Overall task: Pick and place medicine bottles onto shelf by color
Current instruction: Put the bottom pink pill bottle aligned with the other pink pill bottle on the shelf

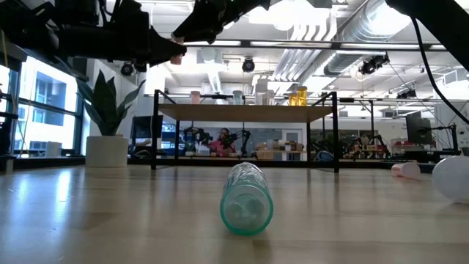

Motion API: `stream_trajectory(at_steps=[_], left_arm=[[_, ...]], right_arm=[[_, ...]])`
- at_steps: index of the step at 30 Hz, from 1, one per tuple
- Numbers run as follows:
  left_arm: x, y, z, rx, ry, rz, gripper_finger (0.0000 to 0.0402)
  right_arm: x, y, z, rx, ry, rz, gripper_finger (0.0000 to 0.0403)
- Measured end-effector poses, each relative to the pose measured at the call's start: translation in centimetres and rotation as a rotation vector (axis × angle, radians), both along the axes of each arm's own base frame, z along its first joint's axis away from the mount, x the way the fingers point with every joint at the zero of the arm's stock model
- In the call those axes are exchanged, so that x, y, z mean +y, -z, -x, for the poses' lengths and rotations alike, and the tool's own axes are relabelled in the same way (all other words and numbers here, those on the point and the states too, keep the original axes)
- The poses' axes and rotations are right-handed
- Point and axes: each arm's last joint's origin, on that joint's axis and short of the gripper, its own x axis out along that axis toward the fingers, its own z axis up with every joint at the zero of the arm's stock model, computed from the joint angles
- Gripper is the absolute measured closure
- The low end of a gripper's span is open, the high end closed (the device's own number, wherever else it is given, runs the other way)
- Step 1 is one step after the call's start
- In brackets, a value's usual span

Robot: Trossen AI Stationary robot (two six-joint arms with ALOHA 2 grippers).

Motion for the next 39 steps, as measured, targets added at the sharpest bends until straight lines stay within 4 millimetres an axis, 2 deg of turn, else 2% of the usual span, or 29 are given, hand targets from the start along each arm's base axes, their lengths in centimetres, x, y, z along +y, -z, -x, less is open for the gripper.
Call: stream_trajectory(at_steps=[6, 16, 19, 24, 31, 39], left_arm=[[0.0, 0.0, 0.0, 0.003, -0.004, -0.005, 0.0311], [0.0, 0.0, 0.0, 0.005, -0.005, -0.004, 0.0308], [0.0, 0.1, 0.0, 0.022, -0.007, -0.019, 0.029], [0.1, 0.4, 0.0, 0.051, -0.02, -0.018, 0.0239], [0.3, 0.7, 0.2, 0.073, -0.13, 0.013, 0.0177], [0.4, 0.8, 0.2, 0.083, -0.147, 0.026, 0.0156]], right_arm=[[0.0, 0.0, 0.0, 0.002, 0.003, -0.004, 0.03], [0.0, 0.1, 0.1, 0.012, 0.005, -0.012, 0.0306], [0.0, 0.1, 0.1, 0.015, 0.005, -0.013, 0.0307], [-0.1, 0.1, 0.1, 0.026, 0.051, 0.017, 0.0307], [-0.4, -0.1, 0.2, 0.025, 0.083, 0.038, 0.0308], [-1.6, -2.2, 0.8, -0.028, 0.131, 0.038, 0.0308]])
